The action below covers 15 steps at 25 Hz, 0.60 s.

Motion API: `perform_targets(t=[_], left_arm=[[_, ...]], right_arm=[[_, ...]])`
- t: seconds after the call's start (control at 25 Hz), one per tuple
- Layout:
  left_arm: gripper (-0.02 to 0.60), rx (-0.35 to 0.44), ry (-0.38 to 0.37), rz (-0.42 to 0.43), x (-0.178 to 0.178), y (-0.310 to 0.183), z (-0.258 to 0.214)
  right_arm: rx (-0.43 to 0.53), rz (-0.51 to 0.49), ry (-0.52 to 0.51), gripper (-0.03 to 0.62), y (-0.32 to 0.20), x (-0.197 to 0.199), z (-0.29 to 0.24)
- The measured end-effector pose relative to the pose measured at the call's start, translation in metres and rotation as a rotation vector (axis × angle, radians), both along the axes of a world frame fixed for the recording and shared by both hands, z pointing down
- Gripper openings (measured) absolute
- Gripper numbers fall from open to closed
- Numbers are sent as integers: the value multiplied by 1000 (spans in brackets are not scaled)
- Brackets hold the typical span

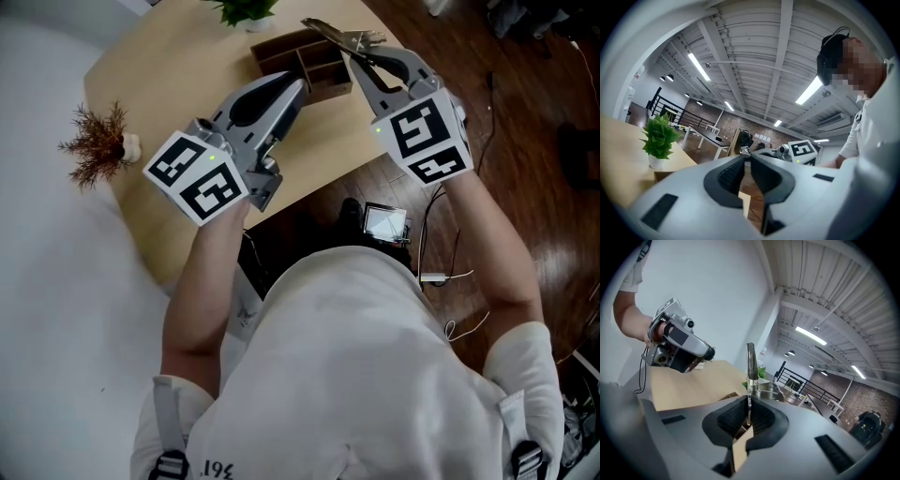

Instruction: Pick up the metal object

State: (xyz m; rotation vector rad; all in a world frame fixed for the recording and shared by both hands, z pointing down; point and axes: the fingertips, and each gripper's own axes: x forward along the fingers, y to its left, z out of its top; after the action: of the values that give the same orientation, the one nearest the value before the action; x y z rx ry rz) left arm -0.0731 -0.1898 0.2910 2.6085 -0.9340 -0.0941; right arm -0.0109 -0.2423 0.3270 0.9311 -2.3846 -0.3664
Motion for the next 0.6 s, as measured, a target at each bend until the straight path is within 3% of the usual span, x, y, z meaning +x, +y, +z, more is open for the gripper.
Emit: perform_targets(t=[0.6], left_arm=[[18,-8,6,28,5,21,1]], right_arm=[[-38,33,-53,5,32,18,-4]])
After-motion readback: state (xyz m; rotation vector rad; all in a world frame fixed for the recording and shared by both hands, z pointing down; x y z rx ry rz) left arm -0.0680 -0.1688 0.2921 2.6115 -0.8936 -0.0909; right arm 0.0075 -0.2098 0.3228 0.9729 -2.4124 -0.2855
